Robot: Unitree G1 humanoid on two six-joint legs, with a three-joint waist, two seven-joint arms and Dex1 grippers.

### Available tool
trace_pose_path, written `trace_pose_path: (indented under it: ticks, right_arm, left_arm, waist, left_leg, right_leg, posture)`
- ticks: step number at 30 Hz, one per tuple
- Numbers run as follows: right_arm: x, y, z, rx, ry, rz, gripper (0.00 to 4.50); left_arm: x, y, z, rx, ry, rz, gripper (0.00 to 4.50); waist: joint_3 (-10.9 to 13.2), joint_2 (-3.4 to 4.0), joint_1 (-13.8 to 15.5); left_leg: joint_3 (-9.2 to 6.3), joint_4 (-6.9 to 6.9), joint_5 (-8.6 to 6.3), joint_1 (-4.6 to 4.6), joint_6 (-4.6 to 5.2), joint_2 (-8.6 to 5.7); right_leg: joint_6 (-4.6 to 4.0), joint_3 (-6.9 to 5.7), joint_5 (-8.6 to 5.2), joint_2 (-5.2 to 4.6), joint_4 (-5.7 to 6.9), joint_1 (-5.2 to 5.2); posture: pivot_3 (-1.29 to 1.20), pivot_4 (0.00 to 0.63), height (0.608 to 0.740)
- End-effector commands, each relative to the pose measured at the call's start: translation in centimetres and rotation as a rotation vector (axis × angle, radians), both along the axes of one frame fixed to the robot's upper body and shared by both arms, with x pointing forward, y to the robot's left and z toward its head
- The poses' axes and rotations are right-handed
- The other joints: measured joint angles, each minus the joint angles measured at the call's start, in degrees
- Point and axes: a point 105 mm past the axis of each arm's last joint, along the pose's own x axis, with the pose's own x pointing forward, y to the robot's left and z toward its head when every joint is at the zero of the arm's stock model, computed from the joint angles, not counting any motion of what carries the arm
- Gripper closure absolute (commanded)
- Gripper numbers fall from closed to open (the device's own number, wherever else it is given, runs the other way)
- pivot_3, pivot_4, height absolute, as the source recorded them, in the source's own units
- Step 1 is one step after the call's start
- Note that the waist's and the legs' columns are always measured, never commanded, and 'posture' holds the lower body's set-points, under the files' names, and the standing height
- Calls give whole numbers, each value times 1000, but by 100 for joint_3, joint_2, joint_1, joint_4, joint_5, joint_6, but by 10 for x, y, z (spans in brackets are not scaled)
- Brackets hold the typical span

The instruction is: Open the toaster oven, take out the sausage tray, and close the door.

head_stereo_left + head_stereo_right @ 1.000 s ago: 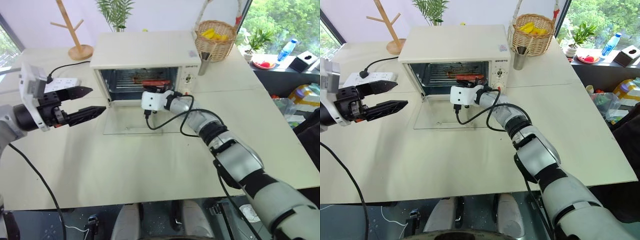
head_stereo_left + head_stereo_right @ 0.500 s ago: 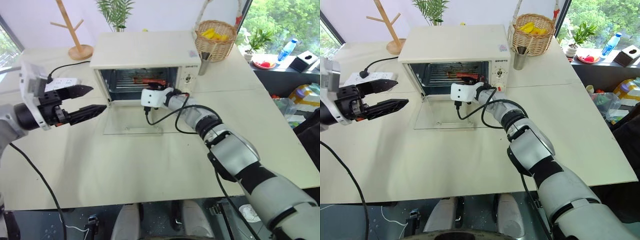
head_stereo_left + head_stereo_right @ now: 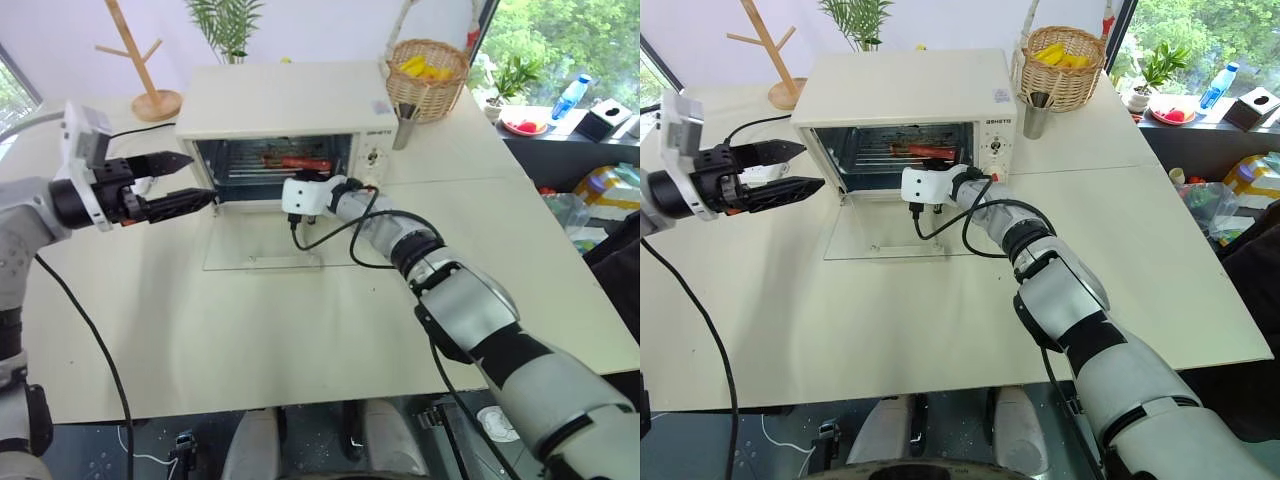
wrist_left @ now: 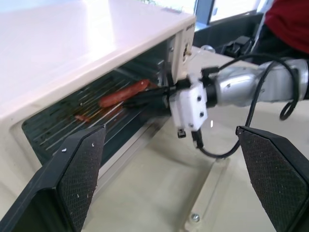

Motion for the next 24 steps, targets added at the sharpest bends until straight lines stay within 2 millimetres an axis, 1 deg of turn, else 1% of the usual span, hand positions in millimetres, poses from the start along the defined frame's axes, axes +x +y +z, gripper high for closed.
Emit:
trace_pose_path:
  ticks: [1,7,13,18,24]
  right_arm:
    - [0,6,15,61,-28,13,4488]
    - [0,4,16,60,-42,7,4488]
    - [-3,2,16,63,-66,37,4488]
    - [-8,3,25,91,-97,85,4488]
    - [-18,5,30,113,-115,139,4488]
  left_arm:
    - [4,0,11,13,-53,-6,0]
    - [13,0,9,17,-40,-21,0]
    - [38,4,1,50,-2,-21,0]
    - [58,5,-1,64,12,-17,0]
    - [65,1,-1,74,7,-47,0]
  waist:
    - [0,0,-8]
    - [1,-2,-25]
    - [1,-2,-25]
    - [1,-4,-20]
    - [2,-4,-10]
  left_leg:
    - [0,0,0,0,0,0]
    - [2,0,0,-2,0,0]
    - [4,0,0,-2,-1,-2]
    - [3,-1,0,-13,-1,-2]
    - [0,0,1,-21,-1,-5]
  right_leg:
    - [0,0,0,0,0,0]
    - [0,1,0,-1,-1,0]
    - [1,0,0,-1,0,0]
    - [3,-1,1,0,0,-1]
    - [4,-1,0,0,-2,-3]
  posture:
    - [0,150,734]
    - [0,150,734]
    - [0,150,734]
    - [0,150,734]
    - [0,150,734]
